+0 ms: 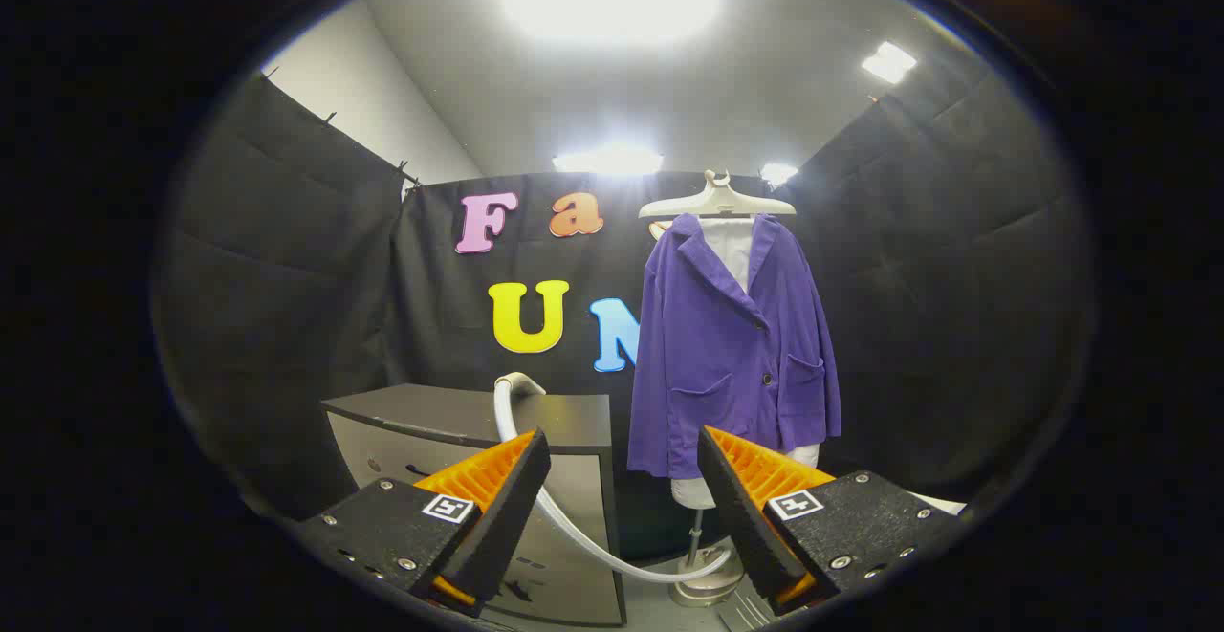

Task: Iron the clothes twice with a garment steamer, once on the left side and once on the right side.

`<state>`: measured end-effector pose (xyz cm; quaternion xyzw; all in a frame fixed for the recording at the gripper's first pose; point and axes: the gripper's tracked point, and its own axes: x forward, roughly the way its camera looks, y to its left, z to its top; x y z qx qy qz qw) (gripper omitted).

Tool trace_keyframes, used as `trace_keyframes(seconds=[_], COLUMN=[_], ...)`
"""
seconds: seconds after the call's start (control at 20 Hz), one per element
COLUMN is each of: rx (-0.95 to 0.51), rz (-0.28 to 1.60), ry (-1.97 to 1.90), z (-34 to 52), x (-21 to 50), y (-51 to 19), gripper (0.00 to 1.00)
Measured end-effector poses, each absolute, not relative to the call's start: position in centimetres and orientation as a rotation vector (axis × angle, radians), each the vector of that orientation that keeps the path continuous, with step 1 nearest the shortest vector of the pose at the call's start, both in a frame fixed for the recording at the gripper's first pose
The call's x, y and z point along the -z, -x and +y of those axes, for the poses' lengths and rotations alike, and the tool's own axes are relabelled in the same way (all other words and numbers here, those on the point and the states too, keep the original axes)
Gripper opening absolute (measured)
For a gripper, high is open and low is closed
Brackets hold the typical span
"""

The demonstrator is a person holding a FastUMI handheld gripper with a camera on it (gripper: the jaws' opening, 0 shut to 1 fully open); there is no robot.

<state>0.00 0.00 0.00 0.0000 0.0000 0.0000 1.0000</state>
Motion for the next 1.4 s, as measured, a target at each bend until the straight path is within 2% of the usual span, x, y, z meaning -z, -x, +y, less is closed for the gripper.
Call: trace_keyframes(seconds=[1.0, 1.4], rx=[-0.024, -0.059], rz=[0.024, -0.023], ry=[-0.030, -0.036], z=[2.2, 2.9], x=[1.3, -1.7], y=[-0.5, -1.1], gripper=[0.95, 0.95])
